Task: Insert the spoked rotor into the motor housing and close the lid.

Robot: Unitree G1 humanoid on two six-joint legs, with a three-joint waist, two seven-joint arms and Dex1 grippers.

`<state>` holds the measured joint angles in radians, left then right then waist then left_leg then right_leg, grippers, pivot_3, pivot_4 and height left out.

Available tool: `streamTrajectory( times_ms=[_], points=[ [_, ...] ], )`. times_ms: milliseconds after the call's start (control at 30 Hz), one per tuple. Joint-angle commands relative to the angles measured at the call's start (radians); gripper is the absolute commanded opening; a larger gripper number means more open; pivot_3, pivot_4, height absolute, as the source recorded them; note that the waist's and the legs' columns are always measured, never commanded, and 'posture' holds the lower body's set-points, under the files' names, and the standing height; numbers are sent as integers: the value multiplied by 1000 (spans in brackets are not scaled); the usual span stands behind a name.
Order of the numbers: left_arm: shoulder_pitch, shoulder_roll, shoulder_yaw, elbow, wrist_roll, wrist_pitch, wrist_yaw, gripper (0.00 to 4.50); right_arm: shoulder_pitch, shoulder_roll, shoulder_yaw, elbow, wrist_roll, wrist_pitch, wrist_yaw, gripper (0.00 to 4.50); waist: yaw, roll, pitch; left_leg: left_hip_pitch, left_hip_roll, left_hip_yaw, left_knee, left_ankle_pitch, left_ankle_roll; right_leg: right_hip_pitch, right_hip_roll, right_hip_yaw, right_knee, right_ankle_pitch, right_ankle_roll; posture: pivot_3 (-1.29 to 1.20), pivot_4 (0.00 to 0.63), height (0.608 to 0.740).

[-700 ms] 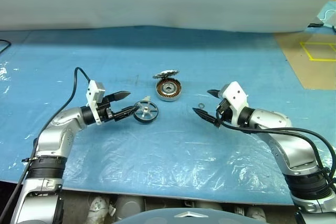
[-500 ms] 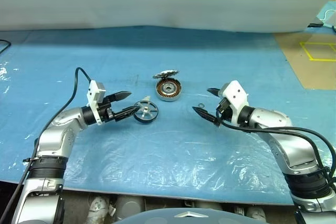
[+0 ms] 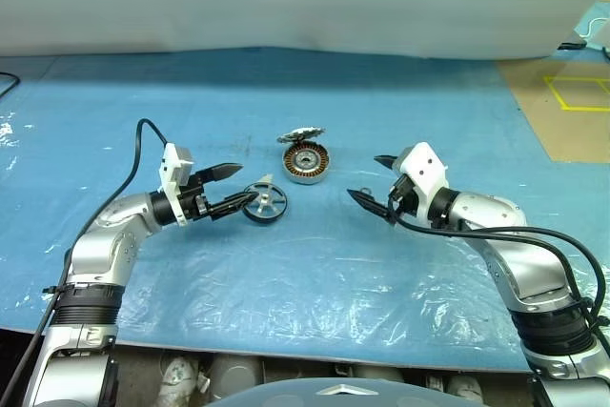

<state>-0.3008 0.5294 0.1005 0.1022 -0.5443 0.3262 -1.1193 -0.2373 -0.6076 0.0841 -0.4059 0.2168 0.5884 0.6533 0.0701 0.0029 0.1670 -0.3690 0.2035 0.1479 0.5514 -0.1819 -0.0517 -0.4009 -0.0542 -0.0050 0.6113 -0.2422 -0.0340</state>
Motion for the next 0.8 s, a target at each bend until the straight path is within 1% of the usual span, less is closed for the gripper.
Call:
streamTrajectory(
  times_ms=[33,133,300,467,567,667,800],
  points=[
    [-4,13,25,-23,-7,-11,4,4500,-9,-6,12,-32,-8,-26,10,4475,0,0,0,0,0,0,0,0,0,0,0,0,0,0,0,0,150,740],
    [-5,17,23,-28,-9,-6,-1,4500,-10,-7,33,-33,-21,-35,16,4475,0,0,0,0,0,0,0,0,0,0,0,0,0,0,0,0,150,740],
    [10,14,10,-57,-3,-8,2,4500,-83,6,71,9,-41,-56,33,4475,-1,0,0,0,0,0,3,0,0,0,0,0,3,0,0,0,150,740],
    [33,0,-14,-97,19,-22,16,4500,-218,-22,190,104,-106,-148,159,4475,-4,0,0,0,0,0,7,0,0,-1,0,1,7,-2,-3,0,150,740],
    [47,-11,-22,-119,27,-26,39,4500,-321,-33,269,232,-167,-249,250,4475,-3,0,0,0,1,0,10,0,0,-1,0,1,11,-2,-3,0,150,740],
    [68,-19,-21,-148,23,-21,64,4500,-456,4,317,410,-220,-357,300,4475,-4,0,0,0,1,0,12,0,0,-1,0,2,12,-1,-4,0,150,740],
    [80,-24,-21,-178,14,-11,90,4500,-604,72,348,635,-249,-440,379,4475,-8,0,0,-1,2,0,14,0,1,-2,1,2,13,0,-5,0,150,740]
  ],
)
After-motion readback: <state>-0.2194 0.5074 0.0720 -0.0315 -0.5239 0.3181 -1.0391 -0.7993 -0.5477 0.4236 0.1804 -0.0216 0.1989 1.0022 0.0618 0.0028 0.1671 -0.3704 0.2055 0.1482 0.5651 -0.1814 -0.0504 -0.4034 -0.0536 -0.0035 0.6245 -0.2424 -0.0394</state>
